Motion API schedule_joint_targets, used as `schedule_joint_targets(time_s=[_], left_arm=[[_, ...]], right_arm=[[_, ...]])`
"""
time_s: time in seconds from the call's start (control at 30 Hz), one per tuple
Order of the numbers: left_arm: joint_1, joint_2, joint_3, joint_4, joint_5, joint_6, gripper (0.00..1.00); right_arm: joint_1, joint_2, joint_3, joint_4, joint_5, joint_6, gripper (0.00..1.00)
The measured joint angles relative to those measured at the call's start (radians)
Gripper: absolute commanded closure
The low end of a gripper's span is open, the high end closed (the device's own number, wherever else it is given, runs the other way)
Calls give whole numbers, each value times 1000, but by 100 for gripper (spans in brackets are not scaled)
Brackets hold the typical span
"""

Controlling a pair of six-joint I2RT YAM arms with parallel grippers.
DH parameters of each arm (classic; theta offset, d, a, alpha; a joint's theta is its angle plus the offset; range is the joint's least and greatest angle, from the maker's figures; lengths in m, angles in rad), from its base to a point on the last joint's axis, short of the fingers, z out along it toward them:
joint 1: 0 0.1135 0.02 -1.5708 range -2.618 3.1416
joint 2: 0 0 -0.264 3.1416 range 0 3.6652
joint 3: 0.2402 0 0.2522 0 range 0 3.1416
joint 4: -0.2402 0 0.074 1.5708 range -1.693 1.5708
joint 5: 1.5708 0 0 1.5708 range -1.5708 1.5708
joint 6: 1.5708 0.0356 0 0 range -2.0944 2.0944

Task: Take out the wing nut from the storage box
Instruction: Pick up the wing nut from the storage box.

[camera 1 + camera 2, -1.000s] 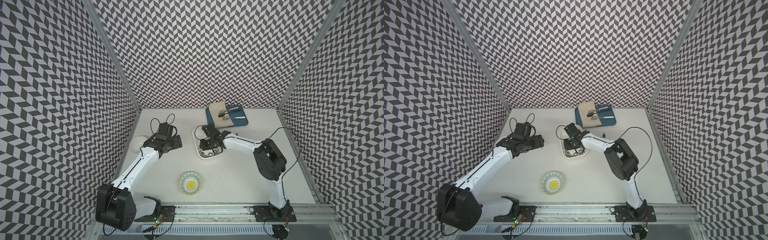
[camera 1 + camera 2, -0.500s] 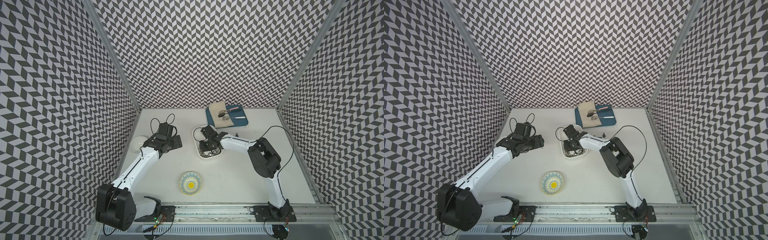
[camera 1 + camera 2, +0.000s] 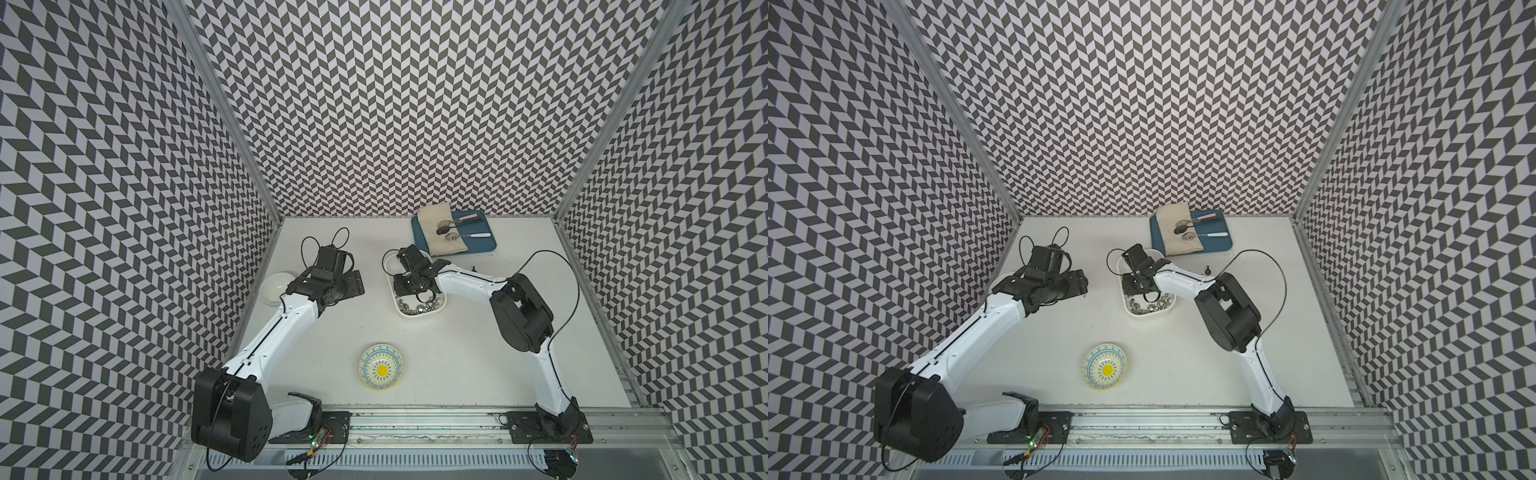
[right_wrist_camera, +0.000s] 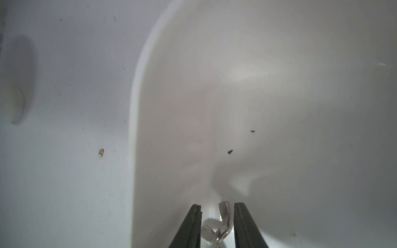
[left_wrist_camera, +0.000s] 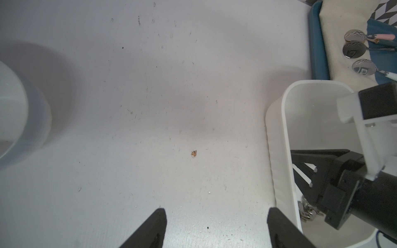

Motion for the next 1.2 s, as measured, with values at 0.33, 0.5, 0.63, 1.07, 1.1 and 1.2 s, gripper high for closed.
schedule_joint_targets(time_s=[0.33, 0.5, 0.63, 1.07, 1.1, 1.2], left_arm=[[0, 0, 0, 0, 0, 0, 22], [0, 0, 0, 0, 0, 0, 22], [0, 0, 0, 0, 0, 0, 22], [0, 0, 0, 0, 0, 0, 22], [0, 0, 0, 0, 0, 0, 22], [0, 0, 0, 0, 0, 0, 22]], right_arm=[[0, 10, -1, -17, 0, -4, 74], [0, 10, -3, -19, 1, -4, 79], [0, 10, -3, -27, 11, -4, 82], [-5, 10, 11, -40, 55, -2, 92], [-6, 9, 13, -43, 58, -3, 92], [-12, 8, 16, -56, 63, -3, 91]])
